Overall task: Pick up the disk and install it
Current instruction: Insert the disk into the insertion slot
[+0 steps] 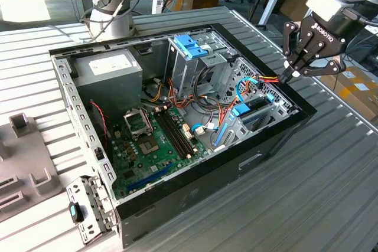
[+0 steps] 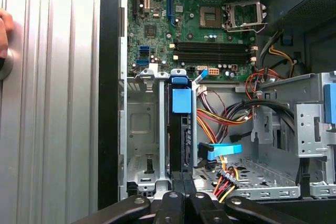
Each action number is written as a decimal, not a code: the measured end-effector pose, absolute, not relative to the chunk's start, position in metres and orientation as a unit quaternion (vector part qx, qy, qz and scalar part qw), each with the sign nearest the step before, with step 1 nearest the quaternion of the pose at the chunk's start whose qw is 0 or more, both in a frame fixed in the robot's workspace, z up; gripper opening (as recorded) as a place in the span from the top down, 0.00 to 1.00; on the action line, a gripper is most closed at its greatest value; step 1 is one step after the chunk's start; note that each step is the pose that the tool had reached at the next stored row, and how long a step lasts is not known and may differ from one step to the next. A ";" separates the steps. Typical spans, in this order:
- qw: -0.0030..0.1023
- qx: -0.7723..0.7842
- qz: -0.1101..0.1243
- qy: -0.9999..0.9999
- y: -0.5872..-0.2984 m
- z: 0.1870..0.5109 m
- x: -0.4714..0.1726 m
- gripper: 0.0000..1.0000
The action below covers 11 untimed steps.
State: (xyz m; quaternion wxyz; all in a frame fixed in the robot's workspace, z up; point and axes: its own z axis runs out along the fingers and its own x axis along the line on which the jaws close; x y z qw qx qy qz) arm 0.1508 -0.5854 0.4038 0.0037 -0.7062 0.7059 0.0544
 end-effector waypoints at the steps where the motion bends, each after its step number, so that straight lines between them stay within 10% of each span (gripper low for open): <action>1: 0.004 -0.706 0.054 0.706 -0.585 0.404 0.151 0.89; 11: 0.004 -0.706 0.054 0.706 -0.585 0.404 0.163 0.89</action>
